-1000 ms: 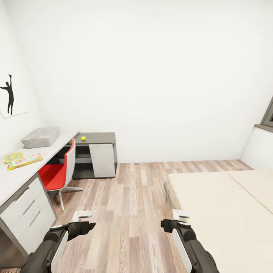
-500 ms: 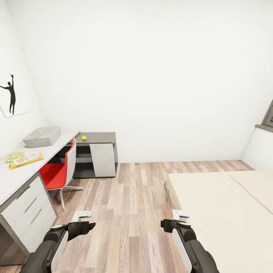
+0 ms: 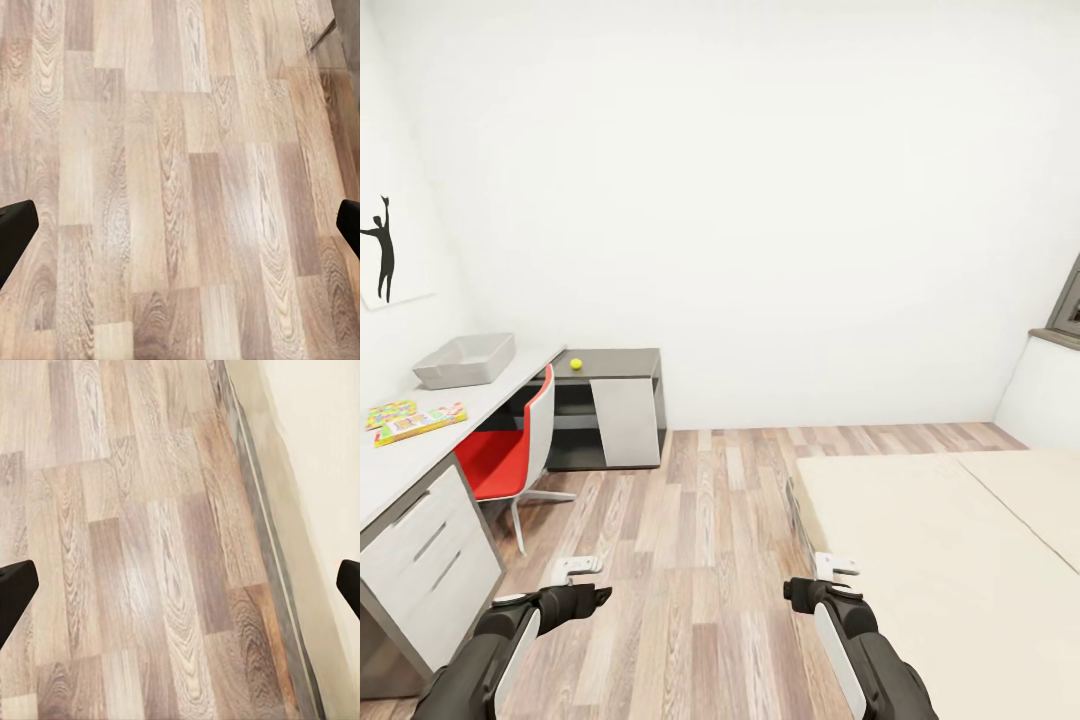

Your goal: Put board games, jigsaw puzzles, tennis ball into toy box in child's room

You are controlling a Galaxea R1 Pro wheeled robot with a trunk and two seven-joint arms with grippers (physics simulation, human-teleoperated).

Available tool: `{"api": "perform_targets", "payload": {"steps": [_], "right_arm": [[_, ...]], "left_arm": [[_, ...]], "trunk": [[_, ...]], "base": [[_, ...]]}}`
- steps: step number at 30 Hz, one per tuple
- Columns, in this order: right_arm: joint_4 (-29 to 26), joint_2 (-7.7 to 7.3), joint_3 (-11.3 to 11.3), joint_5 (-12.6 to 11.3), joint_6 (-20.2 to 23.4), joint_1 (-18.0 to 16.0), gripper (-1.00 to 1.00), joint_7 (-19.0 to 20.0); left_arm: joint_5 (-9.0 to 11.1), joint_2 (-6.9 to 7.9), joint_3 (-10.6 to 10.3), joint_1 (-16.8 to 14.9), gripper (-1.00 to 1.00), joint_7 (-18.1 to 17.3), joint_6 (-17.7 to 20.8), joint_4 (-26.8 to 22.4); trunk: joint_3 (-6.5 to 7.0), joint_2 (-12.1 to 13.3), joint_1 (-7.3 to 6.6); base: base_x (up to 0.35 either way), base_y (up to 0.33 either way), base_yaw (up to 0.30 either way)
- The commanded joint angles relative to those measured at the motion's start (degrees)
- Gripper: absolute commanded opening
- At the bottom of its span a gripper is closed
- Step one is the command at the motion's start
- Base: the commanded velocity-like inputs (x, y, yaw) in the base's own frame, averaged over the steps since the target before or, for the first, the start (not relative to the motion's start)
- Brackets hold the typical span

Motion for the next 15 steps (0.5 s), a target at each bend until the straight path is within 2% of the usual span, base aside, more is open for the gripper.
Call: {"api": "perform_targets", "payload": {"steps": [1,7,15], "right_arm": [[-0.07,-0.02,0.11,-0.6,0.16,-0.05,1.0,-0.55],[-0.07,-0.02,0.11,-0.6,0.16,-0.05,1.0,-0.6],[-0.07,-0.02,0.67,-0.6,0.16,-0.05,1.0,-0.64]], "left_arm": [[-0.03,-0.02,0.12,-0.04,1.0,-0.3,0.35,-0.07],[-0.03,-0.02,0.06,-0.04,1.0,-0.31,0.35,-0.07],[-0.03,-0.03,0.07,-0.04,1.0,-0.31,0.35,-0.07]], "trunk": [[-0.11,-0.1,0.03],[-0.11,-0.1,0.03],[-0.11,-0.1,0.03]], "base": [[0.0,-0.008,0.0],[0.0,-0.01,0.032],[0.0,-0.108,0.111]]}}
